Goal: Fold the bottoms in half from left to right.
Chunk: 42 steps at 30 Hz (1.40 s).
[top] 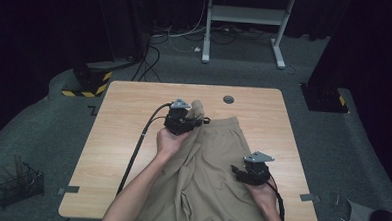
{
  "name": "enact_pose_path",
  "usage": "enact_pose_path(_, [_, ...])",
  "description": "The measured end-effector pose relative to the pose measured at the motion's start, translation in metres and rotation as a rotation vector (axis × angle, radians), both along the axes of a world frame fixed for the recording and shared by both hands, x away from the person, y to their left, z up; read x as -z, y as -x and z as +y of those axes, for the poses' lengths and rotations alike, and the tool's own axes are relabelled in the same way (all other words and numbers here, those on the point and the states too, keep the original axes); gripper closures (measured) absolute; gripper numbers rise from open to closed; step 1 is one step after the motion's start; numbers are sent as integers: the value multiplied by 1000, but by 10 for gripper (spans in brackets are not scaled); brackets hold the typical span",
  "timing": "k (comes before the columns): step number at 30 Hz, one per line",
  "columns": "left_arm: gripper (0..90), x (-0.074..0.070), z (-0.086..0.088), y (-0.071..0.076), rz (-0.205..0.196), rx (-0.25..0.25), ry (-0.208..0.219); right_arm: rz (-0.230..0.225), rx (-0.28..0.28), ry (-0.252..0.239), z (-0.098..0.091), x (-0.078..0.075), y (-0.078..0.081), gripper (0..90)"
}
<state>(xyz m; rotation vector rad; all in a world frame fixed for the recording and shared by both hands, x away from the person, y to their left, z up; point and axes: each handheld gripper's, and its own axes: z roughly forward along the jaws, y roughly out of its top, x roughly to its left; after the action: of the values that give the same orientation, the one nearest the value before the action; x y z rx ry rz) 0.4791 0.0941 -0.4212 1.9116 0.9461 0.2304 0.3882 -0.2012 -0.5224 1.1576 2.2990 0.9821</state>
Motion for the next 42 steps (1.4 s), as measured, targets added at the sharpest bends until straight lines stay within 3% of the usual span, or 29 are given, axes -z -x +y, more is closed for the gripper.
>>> enact_pose_path(8, [867,5,-15,-6,23,19,13,0,3,-1,1,0,0,397])
enact_pose_path(13, [866,6,-29,-12,38,36,17,0,5,0,1,0,0,400])
enact_pose_path(16, [866,6,-40,-18,38,56,-1,0,7,-1,1,0,0,401])
enact_pose_path(21, [864,10,-57,-24,69,72,5,-2,6,1,1,0,0,401])
enact_pose_path(24, [863,11,-67,-27,44,81,-26,-2,8,1,1,0,0,402])
enact_pose_path(27, [862,13,-77,-29,38,94,-29,-2,7,1,1,0,0,402])
enact_pose_path(33, [853,33,-91,-35,97,111,-37,-3,8,2,1,0,0,402])
enact_pose_path(35, [792,39,-96,-38,118,112,-60,-3,8,2,1,0,0,402])
enact_pose_path(37, [664,39,-97,-39,121,103,-69,-2,11,1,1,0,0,402])
enact_pose_path(39, [567,34,-93,-37,123,97,-46,-2,12,1,1,0,0,402])
enact_pose_path(42, [469,19,-80,-29,88,97,-6,-1,12,0,1,0,0,402])
